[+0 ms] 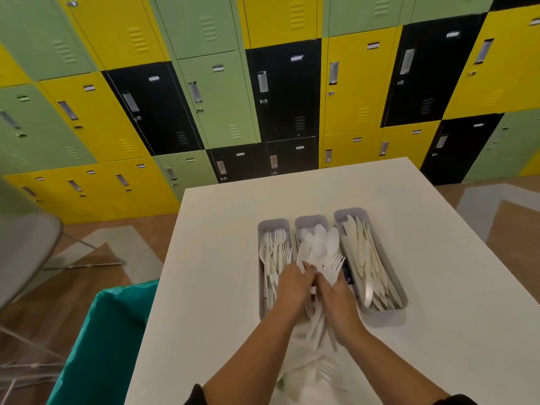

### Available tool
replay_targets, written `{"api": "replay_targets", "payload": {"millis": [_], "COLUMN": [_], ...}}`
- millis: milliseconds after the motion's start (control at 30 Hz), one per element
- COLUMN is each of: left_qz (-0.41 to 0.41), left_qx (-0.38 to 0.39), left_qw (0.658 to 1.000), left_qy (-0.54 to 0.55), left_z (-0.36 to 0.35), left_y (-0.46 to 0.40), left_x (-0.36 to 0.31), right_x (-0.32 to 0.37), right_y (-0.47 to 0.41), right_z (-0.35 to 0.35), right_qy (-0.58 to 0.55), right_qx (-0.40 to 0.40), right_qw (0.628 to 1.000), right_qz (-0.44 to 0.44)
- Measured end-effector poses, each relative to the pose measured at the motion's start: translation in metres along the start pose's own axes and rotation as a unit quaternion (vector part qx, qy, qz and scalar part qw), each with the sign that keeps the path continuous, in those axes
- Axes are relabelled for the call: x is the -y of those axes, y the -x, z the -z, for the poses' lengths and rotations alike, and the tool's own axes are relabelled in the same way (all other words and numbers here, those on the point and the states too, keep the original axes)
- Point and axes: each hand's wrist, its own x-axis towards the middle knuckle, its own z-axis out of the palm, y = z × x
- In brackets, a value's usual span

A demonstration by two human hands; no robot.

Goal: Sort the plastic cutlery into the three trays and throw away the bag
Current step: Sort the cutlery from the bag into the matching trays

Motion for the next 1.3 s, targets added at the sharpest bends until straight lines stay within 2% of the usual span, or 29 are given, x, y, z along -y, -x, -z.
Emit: {"api": "replay_targets", "payload": {"millis": [100,167,267,367,467,600,733,800,833,867,933,1000,1033,1167,1300], "left_qz": [-0.039,-0.041,-0.023,-0.013,-0.013,-0.013,-0.054,-0.116,-0.134,-0.129,-0.065,0.002,0.015,0.003,-0.019], "left_qx": [0.014,0.001,-0.05,-0.089,-0.086,-0.082,-0.121,-0.146,-0.13,-0.082,0.082,0.218,0.246,0.197,0.099], "left_qw": [0.997,0.999,0.998,0.994,0.996,0.99,0.98,0.976,0.977,0.985,0.994,0.97,0.96,0.963,0.941], "left_qy": [-0.07,-0.03,0.042,0.068,0.022,-0.116,-0.148,-0.117,-0.1,-0.076,0.014,0.11,0.129,0.182,0.323], "left_z": [-0.003,0.002,0.023,0.05,0.058,0.047,0.038,0.033,0.029,0.027,0.021,0.018,0.016,0.006,-0.002], "left_y": [-0.001,-0.009,-0.034,-0.053,-0.068,-0.072,-0.065,-0.057,-0.052,-0.049,-0.044,-0.04,-0.037,-0.033,-0.039], "left_x": [0.005,0.009,0.008,-0.002,0.001,0.009,0.021,0.015,0.009,0.003,-0.008,-0.011,-0.012,-0.017,-0.038], "right_x": [0.001,0.001,0.004,0.011,0.014,0.011,0.009,0.012,0.014,0.016,0.018,0.021,0.022,0.025,0.018], "right_y": [-0.006,-0.012,-0.022,-0.026,-0.025,-0.027,-0.027,-0.024,-0.022,-0.02,-0.015,-0.009,-0.007,-0.003,-0.007], "right_z": [-0.005,-0.004,0.007,0.015,0.013,0.011,0.015,0.017,0.017,0.017,0.015,0.014,0.014,0.023,0.041], "right_qy": [0.009,-0.019,-0.119,-0.15,-0.165,-0.178,-0.179,-0.182,-0.18,-0.176,-0.163,-0.145,-0.144,-0.138,-0.11], "right_qx": [-0.036,-0.058,-0.09,-0.062,-0.031,0.0,0.03,0.054,0.067,0.079,0.102,0.127,0.138,0.157,0.159], "right_qw": [0.999,0.998,0.988,0.986,0.985,0.982,0.981,0.98,0.98,0.98,0.98,0.98,0.979,0.976,0.98], "right_qz": [0.009,-0.001,-0.038,-0.042,-0.05,-0.068,-0.069,-0.063,-0.059,-0.056,-0.053,-0.052,-0.053,-0.057,-0.048]}}
